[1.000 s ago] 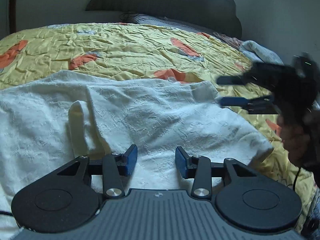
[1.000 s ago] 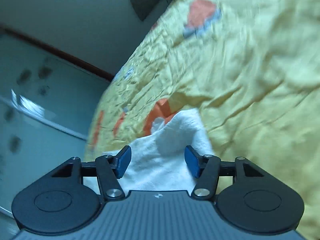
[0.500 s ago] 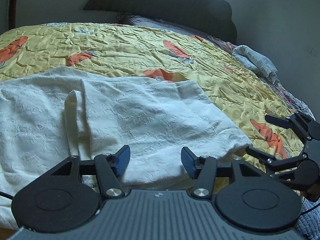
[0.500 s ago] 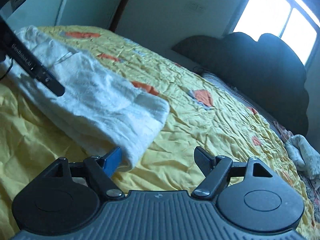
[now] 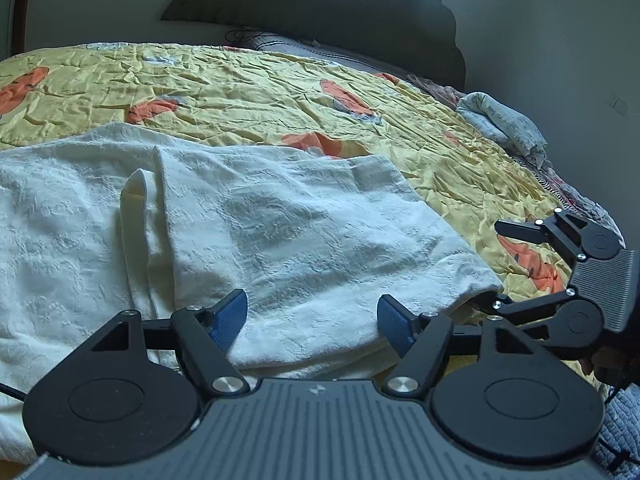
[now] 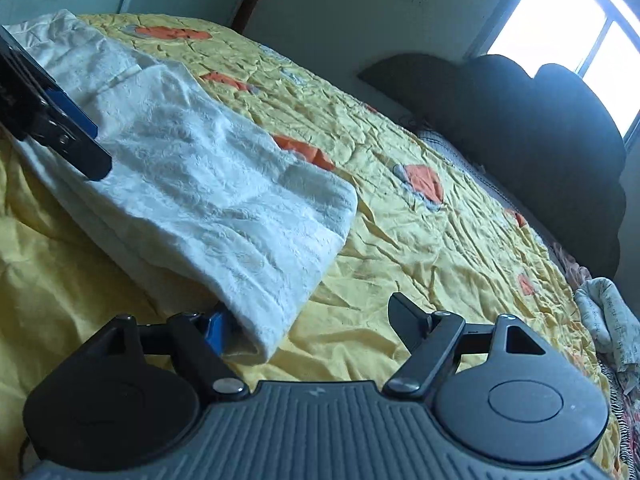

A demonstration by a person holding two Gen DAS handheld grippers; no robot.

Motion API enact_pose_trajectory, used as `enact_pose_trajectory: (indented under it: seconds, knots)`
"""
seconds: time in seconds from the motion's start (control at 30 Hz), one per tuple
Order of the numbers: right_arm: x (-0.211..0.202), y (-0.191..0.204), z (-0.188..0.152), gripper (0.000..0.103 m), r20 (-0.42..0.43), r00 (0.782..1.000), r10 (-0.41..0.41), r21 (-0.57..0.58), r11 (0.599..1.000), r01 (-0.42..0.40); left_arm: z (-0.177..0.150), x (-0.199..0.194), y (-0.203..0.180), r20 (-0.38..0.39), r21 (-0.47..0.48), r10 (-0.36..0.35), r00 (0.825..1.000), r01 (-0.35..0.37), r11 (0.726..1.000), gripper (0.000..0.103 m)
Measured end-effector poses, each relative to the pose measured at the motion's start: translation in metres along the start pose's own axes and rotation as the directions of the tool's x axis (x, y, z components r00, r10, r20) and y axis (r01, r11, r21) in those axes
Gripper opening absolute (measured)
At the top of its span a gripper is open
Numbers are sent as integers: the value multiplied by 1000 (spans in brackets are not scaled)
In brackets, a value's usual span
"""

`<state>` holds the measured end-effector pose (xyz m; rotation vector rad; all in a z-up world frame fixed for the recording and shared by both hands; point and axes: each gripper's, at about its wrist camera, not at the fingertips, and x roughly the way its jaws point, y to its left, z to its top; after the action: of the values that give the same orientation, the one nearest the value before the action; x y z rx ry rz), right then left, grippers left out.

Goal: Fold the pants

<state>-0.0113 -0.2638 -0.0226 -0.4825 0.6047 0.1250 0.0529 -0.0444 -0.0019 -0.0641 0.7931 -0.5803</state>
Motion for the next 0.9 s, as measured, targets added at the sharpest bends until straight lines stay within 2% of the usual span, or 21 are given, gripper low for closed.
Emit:
enact_pose_trajectory:
  seconds: [0.1,0.17,0.2,0.27,0.43,0.5,0.57,0.63,0.7,0.83,0.9]
  knots:
    - [2,-17,-8,91,3,999,37,29,999,-37,-2,-1,3,5,-4,-16,1000,16,1000,75]
    - [7,-26,-14,92,0,997,76,72,994,-76,-3,0,2,9,9,-18,1000,18,1000,75]
    - [9,-27,-15,99,6,998,70,76,995,-71,-4,0,1,12,22,-15,1000,14,1000,75]
    - [11,-32,-17,102,14,996,87,81,993,-87,-5,1,-1,14,42,-9,1000,9,999,75]
    - [12,-40,-18,103,1,993,117,154,981,-116,-4,0,2,15,12,-16,1000,16,1000,75]
    - [2,-40,-12,103,-10,994,110,176,979,-106,-4,0,2,18,13,-11,1000,10,1000,75]
    - [-16,-46,-7,103,27,989,148,196,969,-151,-5,0,2,20,9,-11,1000,10,1000,75]
    - [-37,-61,-3,103,84,971,223,246,940,-237,-4,0,2,20,7,-11,1000,11,1000,75]
    - [-50,-75,3,103,125,944,306,295,897,-330,-4,1,1,21,14,-8,1000,8,1000,75]
    - [-61,-90,20,103,223,919,325,376,841,-389,-4,1,1,21,14,-6,1000,6,1000,75]
    - [-52,-92,30,103,277,892,356,443,777,-448,-4,1,0,21,15,-3,1000,2,1000,75]
